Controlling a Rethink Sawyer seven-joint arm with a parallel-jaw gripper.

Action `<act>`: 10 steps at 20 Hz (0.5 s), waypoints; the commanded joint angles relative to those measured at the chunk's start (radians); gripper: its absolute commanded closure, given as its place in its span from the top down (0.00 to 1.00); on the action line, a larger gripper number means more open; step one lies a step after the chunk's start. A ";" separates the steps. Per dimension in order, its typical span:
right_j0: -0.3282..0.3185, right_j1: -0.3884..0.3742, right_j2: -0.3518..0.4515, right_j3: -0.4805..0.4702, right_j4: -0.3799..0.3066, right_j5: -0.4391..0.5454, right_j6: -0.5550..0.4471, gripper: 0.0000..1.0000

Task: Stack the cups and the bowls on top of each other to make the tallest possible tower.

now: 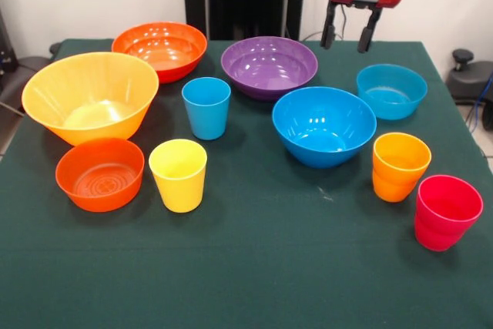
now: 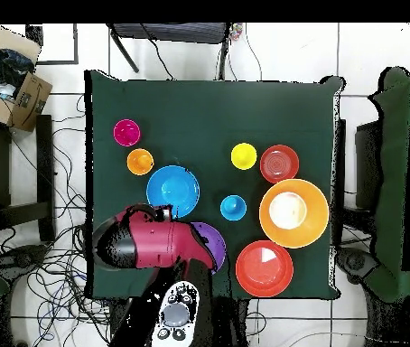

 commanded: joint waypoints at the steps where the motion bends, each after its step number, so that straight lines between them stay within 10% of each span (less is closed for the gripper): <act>1: 0.013 0.046 0.038 -0.036 0.014 0.061 0.156 1.00; 10: 0.015 0.044 0.034 -0.034 0.017 0.064 0.158 1.00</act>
